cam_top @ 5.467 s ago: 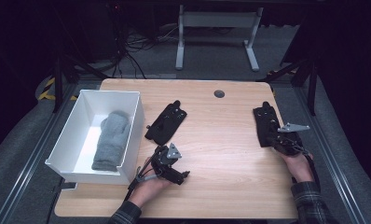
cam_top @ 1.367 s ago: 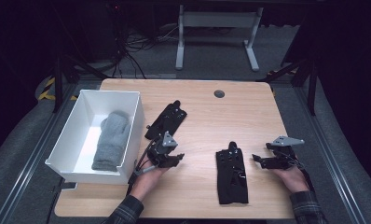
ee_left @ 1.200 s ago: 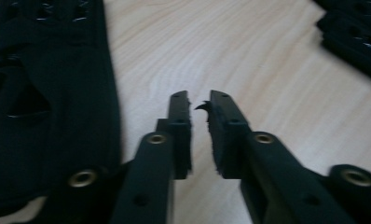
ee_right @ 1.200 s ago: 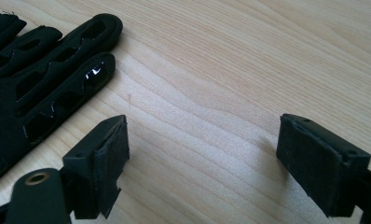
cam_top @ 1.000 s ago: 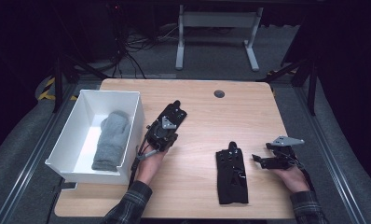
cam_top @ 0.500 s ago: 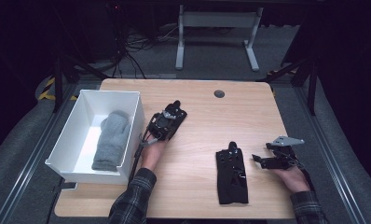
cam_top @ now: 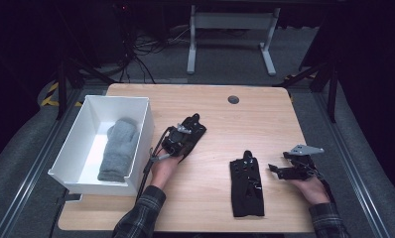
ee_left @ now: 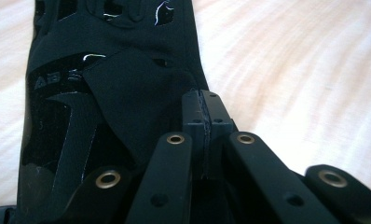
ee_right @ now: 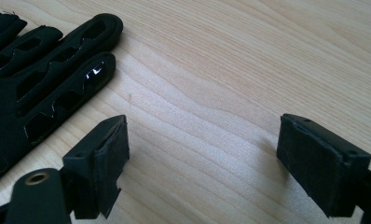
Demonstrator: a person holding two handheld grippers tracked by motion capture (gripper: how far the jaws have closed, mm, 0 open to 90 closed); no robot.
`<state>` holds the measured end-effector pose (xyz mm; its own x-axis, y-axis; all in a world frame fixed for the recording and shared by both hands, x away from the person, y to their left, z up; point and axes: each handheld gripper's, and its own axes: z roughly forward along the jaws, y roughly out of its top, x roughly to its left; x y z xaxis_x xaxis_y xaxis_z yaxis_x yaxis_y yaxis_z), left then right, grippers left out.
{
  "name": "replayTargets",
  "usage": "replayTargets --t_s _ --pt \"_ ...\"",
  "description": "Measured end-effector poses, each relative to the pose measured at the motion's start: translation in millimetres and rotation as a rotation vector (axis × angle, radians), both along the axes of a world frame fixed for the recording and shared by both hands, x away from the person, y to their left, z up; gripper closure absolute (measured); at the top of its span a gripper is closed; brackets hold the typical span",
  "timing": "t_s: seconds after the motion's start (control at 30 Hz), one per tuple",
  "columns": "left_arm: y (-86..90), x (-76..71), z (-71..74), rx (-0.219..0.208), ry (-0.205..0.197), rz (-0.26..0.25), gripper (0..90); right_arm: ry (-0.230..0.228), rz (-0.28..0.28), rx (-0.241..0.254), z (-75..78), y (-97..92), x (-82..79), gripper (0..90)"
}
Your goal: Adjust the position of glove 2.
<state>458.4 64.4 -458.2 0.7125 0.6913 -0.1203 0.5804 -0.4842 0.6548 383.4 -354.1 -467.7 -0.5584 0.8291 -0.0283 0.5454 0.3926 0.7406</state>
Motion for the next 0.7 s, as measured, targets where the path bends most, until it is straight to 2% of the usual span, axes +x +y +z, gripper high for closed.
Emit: replayTargets --t_s 0.4,0.7 --pt "-18.3 -21.5 -0.6 -0.046 0.054 -0.105 90.0 0.000 0.001 0.000 0.0 0.1 0.0 17.5" --pt "-41.6 -39.2 0.7 -0.041 0.071 -0.186 90.0 0.000 0.001 0.000 0.0 0.0 0.0 17.4"
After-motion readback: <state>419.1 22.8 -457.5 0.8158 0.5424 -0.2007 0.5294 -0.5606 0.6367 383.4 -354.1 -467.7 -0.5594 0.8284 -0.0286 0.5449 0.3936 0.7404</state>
